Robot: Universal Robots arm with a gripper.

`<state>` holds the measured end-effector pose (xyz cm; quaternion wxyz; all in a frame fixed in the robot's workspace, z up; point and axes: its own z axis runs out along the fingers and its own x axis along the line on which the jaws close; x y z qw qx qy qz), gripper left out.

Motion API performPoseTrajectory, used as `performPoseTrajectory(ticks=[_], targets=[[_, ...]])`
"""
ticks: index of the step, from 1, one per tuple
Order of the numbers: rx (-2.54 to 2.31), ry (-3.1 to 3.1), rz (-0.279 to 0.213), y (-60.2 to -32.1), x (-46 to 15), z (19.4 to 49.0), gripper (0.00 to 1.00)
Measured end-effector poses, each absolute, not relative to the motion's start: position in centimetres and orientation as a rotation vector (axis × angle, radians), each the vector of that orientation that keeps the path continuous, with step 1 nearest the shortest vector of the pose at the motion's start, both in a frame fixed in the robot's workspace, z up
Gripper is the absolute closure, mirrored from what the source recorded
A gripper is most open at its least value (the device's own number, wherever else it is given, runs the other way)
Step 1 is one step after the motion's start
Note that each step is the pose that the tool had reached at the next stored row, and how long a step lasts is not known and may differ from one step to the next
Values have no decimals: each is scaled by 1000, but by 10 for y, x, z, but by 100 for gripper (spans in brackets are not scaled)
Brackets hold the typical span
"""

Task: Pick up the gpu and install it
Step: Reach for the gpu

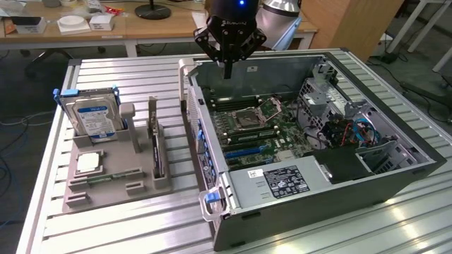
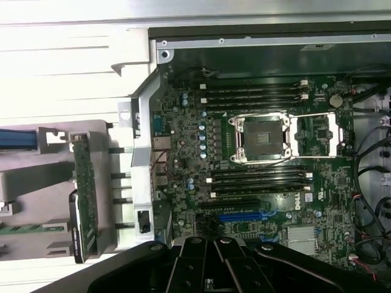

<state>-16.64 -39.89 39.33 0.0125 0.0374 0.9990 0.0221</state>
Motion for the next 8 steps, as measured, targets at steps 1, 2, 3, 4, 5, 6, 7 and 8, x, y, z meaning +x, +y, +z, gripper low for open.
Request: performPoseTrajectory(ticks=[1, 2, 3, 4, 5, 6, 7, 8], targets=[[117, 3114, 69, -399, -167, 393, 90], [117, 3114, 69, -399, -168, 393, 90], [117, 3114, 69, -399, -169, 393, 90], [117, 3114, 69, -399, -171, 393, 90], [117, 3114, 69, -399, -172, 393, 90], [117, 3114, 69, -399, -173, 393, 90], [117, 3114, 69, -399, -174, 393, 90], [117, 3114, 69, -399, -175, 393, 90]])
